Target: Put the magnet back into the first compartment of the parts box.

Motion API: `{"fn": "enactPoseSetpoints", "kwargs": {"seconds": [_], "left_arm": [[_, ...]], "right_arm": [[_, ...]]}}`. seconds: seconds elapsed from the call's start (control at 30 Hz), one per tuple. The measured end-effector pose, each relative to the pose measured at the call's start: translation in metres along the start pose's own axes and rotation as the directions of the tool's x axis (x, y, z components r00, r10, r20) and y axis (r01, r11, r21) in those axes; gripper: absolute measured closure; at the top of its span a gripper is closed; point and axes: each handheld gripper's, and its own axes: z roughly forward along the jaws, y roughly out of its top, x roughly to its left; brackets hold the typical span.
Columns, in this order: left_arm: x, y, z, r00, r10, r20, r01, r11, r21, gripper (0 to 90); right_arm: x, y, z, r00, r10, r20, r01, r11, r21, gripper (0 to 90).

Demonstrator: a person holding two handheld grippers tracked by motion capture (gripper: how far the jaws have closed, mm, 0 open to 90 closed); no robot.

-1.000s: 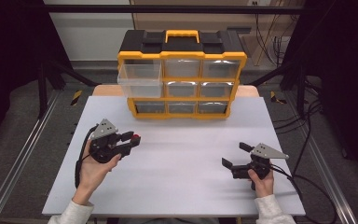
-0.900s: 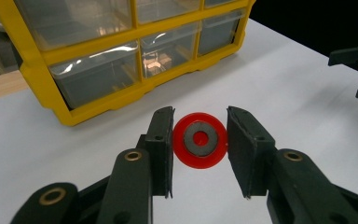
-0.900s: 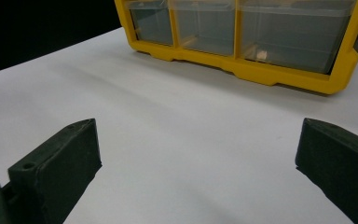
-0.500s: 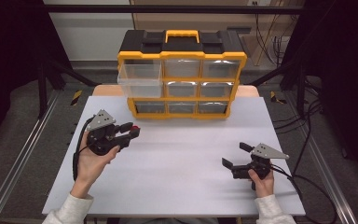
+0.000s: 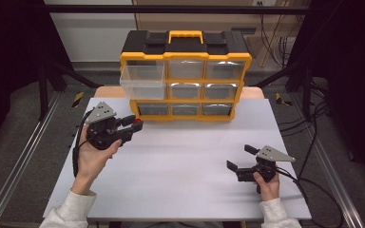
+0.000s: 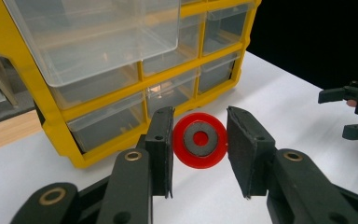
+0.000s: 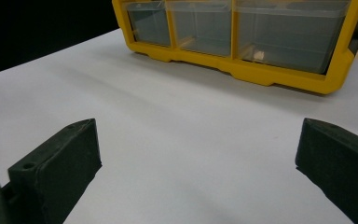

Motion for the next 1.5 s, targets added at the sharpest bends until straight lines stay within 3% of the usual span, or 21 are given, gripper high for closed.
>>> {"fn": "enactPoseSetpoints", "kwargs": {"seconds": [0.73, 1.5], "left_arm": [[-0.001, 0.031, -0.003, 0.9998, 0.022, 0.0, -0.022, 0.999, -0.04, 61.9], [0.005, 0.056, -0.001, 0.9998, 0.014, -0.017, -0.015, 0.9984, -0.055, 61.8]], "right_arm": [[0.0, 0.0, 0.0, 1.0, 0.001, 0.0, -0.001, 1.0, 0.002, 0.6], [0.0, 0.0, 0.0, 1.0, 0.0, -0.002, 0.0, 1.0, 0.0, 0.6]]}}
